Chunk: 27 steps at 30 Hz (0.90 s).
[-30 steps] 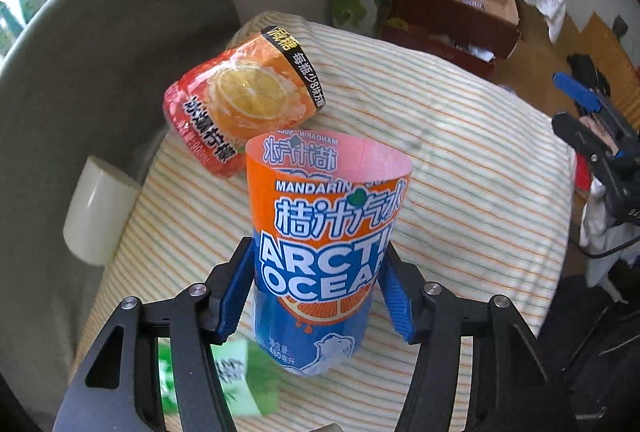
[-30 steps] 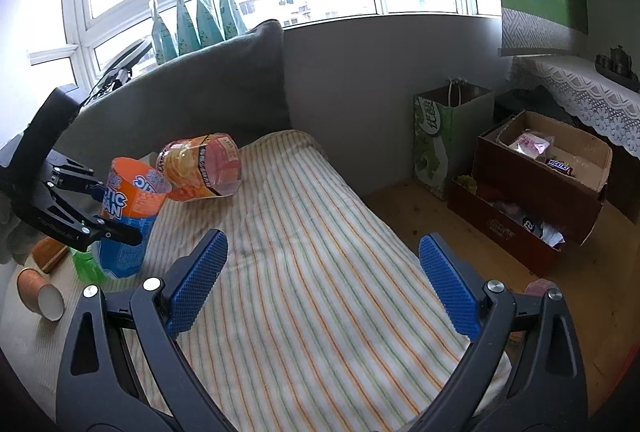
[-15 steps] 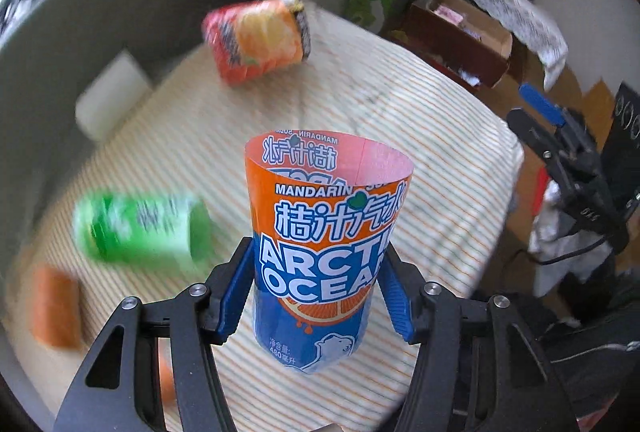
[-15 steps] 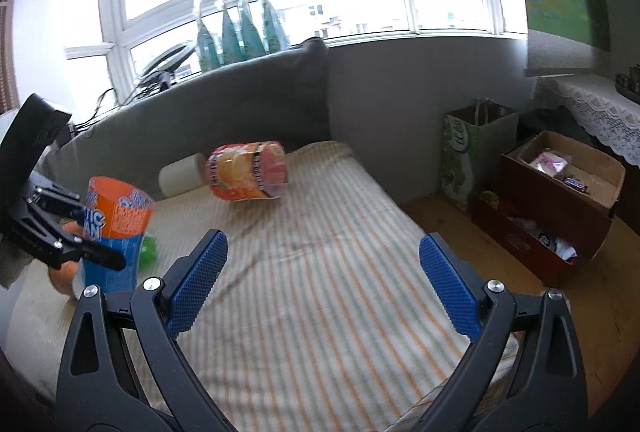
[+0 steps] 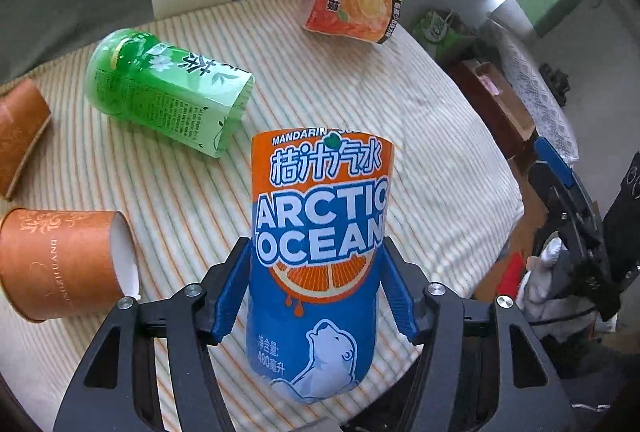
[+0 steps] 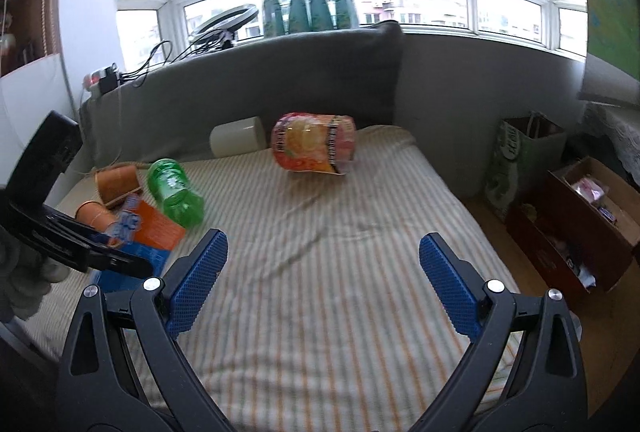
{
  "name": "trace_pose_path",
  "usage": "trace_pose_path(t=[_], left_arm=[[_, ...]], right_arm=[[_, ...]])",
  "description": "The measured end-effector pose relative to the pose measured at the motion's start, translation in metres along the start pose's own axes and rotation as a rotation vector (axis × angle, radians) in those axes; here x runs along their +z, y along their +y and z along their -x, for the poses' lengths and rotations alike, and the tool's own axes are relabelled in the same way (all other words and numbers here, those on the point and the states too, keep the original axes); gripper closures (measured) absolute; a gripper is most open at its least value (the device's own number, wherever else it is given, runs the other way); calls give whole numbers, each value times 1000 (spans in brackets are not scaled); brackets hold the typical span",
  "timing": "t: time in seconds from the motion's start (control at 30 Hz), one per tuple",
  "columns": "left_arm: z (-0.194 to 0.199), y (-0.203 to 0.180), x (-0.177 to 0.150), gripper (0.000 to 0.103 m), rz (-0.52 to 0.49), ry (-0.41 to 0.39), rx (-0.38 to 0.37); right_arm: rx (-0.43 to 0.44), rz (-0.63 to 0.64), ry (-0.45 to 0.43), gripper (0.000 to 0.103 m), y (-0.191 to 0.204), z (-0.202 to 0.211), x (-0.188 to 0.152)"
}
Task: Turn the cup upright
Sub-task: 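Lift the cup with the left gripper and rotate it upright, then set the cup down and open the left gripper while the right gripper grasps the cup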
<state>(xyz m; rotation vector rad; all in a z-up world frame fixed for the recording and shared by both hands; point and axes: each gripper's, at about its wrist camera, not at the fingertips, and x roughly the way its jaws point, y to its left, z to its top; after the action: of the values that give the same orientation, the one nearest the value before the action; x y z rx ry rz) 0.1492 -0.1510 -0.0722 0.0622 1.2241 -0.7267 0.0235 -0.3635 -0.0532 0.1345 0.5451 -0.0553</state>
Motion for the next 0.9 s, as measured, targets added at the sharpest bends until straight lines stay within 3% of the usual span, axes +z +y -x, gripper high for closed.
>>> trace_pose_path(t=[0.2,0.33,0.4,0.53,0.7,0.9], left_arm=[[8,3,-6,37,-24,-39,25],[33,7,-18,37,-44,-110,59],[50,12,-30,37,-37,-159,58],[84,18,-59,37,-37,-276,142],[104,41,-98,37,75,-333,170],[112,59,-136,37,201,-371,166]], right_arm=[[75,-10,42,4,18,-7,3],[135,-26,102,4,32,-21,5],[202,-67,160,4,37,-35,7],[327,-199,311,4,43,-70,8],[429,-291,465,4,57,-113,5],[484,-380,569,5,66,-145,5]])
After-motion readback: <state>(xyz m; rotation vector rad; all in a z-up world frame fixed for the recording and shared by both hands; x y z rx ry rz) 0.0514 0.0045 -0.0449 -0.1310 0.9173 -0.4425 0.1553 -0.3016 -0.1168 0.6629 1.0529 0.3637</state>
